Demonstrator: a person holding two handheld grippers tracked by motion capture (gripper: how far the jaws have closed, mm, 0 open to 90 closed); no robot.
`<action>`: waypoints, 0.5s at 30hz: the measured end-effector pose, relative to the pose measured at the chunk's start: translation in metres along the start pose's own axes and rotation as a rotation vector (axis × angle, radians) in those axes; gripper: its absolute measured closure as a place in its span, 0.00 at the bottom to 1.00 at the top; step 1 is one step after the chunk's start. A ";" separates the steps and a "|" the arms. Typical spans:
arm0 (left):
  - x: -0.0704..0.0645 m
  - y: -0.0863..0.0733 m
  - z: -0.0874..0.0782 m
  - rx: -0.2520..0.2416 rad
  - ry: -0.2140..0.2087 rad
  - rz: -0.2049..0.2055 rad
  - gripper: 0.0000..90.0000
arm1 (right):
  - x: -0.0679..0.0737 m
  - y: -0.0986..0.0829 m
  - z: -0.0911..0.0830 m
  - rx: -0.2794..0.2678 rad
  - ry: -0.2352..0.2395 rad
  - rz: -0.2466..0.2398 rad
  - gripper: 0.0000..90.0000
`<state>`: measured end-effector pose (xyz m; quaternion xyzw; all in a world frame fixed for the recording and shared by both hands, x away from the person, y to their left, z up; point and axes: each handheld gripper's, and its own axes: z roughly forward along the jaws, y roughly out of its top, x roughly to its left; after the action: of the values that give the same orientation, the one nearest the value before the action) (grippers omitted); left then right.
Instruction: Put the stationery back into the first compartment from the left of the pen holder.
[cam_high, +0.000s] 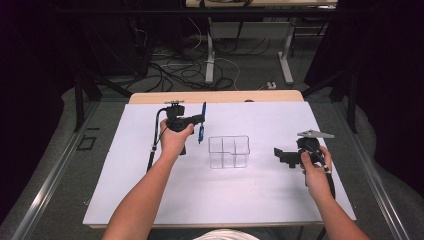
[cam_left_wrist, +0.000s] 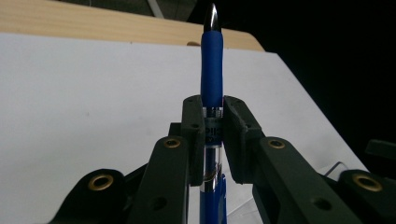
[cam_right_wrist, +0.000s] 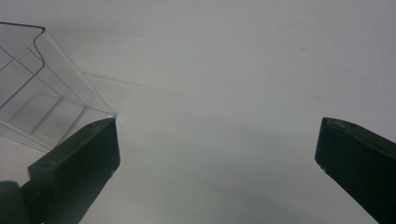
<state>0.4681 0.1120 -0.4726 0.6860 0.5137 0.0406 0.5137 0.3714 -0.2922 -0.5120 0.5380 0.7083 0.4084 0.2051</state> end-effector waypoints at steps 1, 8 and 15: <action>-0.002 0.000 -0.001 -0.022 -0.003 -0.008 0.88 | 0.000 0.000 0.000 0.000 0.000 0.000 0.00; -0.009 0.003 -0.011 -0.070 -0.031 0.020 0.88 | 0.000 0.000 0.000 -0.001 -0.002 -0.006 0.00; -0.017 0.004 -0.021 -0.103 -0.071 0.035 0.88 | 0.001 0.000 0.000 0.001 -0.001 -0.002 0.00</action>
<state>0.4507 0.1138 -0.4519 0.6685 0.4802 0.0516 0.5656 0.3712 -0.2916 -0.5120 0.5374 0.7089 0.4078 0.2056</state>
